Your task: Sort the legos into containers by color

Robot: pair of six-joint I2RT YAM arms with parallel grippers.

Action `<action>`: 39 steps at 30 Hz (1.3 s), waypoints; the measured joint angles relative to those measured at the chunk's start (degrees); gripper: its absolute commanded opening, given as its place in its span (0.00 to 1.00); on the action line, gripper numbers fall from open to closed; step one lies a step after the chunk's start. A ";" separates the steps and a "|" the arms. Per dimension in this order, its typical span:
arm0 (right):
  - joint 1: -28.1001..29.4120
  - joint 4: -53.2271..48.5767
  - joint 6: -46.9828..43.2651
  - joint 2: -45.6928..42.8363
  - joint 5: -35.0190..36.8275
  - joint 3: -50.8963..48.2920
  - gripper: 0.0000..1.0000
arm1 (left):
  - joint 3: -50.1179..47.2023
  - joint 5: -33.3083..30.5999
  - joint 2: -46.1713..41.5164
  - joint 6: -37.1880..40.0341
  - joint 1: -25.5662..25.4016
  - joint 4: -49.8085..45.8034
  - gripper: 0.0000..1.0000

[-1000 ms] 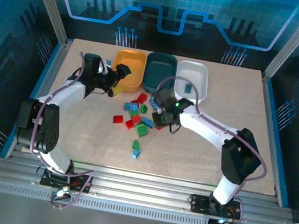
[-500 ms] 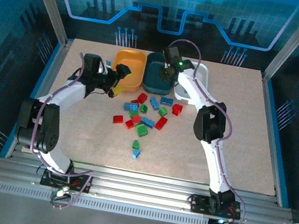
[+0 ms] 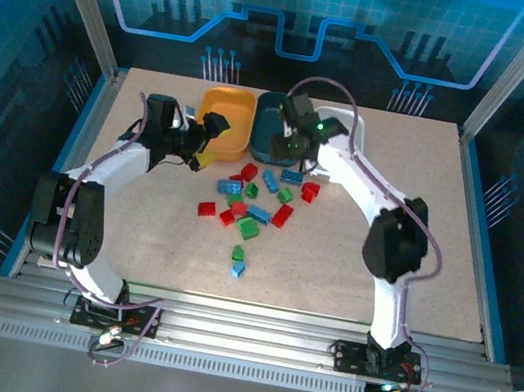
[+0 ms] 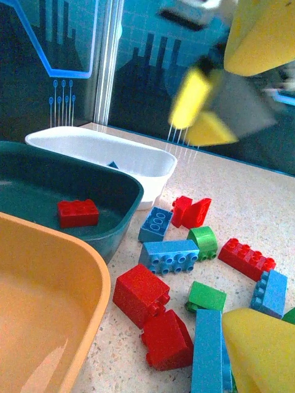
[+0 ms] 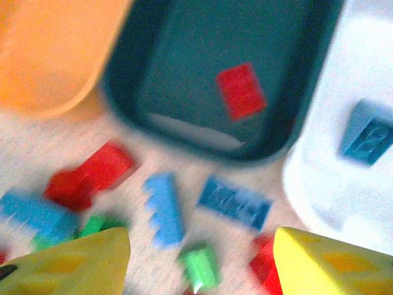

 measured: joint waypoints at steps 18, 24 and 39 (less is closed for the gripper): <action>16.33 1.84 7.39 -3.19 -5.64 -20.94 0.70 | 0.00 -0.04 0.02 0.00 0.00 -0.44 0.99; 16.33 1.68 7.54 2.08 -5.88 -20.35 0.62 | 0.00 -0.04 0.02 0.04 0.00 -0.83 0.99; 17.16 0.44 7.54 -3.41 -3.04 -22.10 0.38 | 0.02 -0.15 0.02 0.46 0.13 -2.16 0.98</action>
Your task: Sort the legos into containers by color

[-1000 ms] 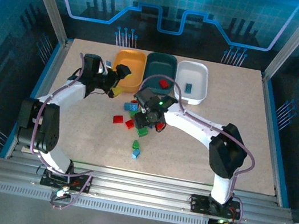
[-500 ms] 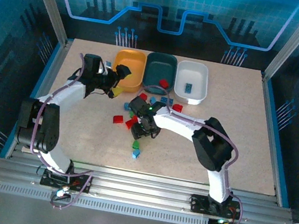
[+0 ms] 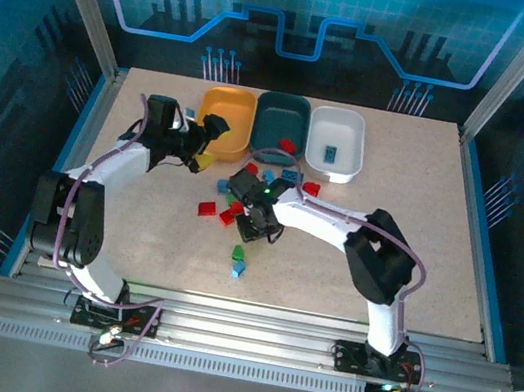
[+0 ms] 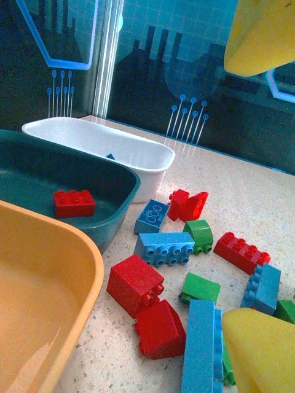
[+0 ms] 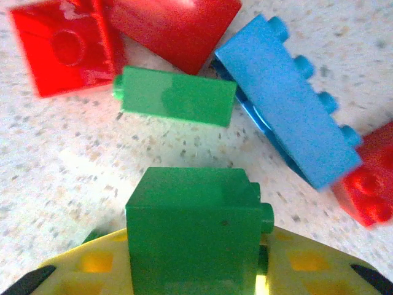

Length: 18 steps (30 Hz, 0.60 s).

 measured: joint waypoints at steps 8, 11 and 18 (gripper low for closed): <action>-1.53 0.20 -3.76 -4.04 0.50 10.05 0.39 | 0.00 -1.51 -0.48 0.20 7.65 -1.75 0.99; -4.20 2.60 -6.08 1.68 0.07 19.78 0.38 | 0.04 -1.53 -0.79 0.22 10.88 -1.25 0.99; -9.73 5.29 -10.84 19.52 -0.92 42.18 0.39 | 0.04 -0.50 -0.79 0.20 10.67 -0.66 0.99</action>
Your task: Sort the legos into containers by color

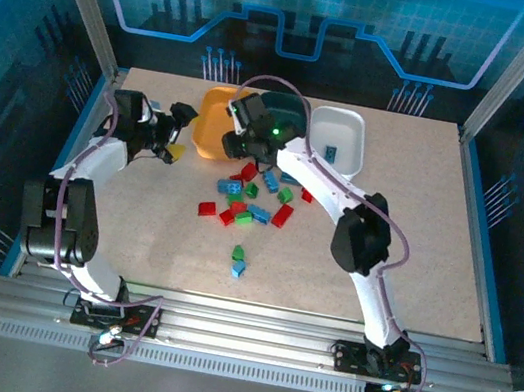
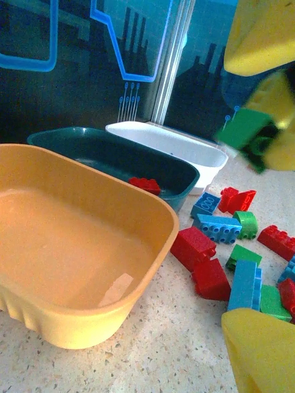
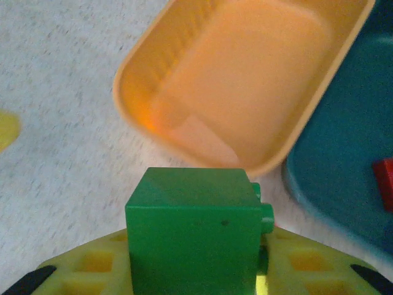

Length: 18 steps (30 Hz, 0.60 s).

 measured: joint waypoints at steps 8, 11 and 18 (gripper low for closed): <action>-1.79 -0.02 -3.80 12.70 -2.64 14.73 0.43 | 0.00 0.81 0.13 -0.44 0.02 1.25 0.99; -2.38 -0.98 -4.59 16.70 -3.85 20.83 0.67 | 0.00 1.25 0.13 -0.44 0.02 1.88 0.99; -3.28 -2.12 -5.75 17.92 -4.42 24.59 0.75 | 0.00 1.60 0.13 -0.42 0.02 2.82 0.99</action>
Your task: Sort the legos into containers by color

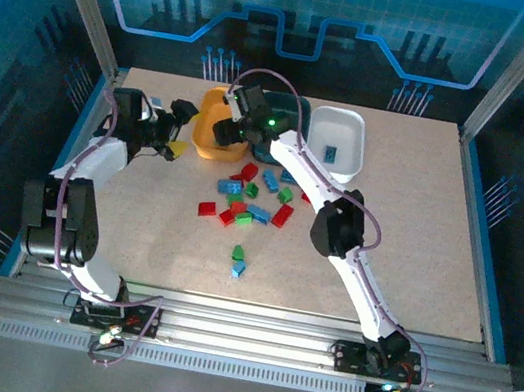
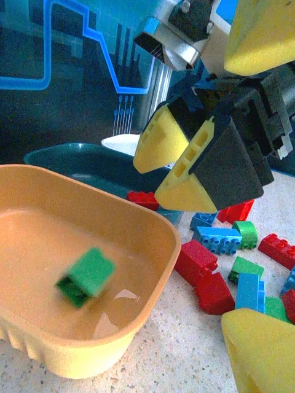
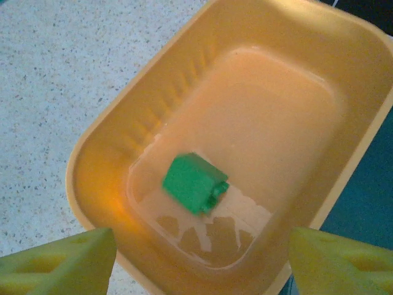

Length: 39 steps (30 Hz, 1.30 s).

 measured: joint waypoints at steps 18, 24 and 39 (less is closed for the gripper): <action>0.00 11.41 7.74 -57.27 6.49 -68.32 0.71 | -2.78 -16.04 -10.29 9.73 -10.67 -21.62 0.92; 0.13 11.87 11.23 -60.59 7.23 -83.76 0.70 | -8.46 -24.26 -14.03 13.81 -20.35 -27.12 0.84; -10.08 12.33 17.14 -70.93 10.95 -94.97 0.70 | -9.53 -40.28 -11.96 16.39 -58.51 -33.88 0.80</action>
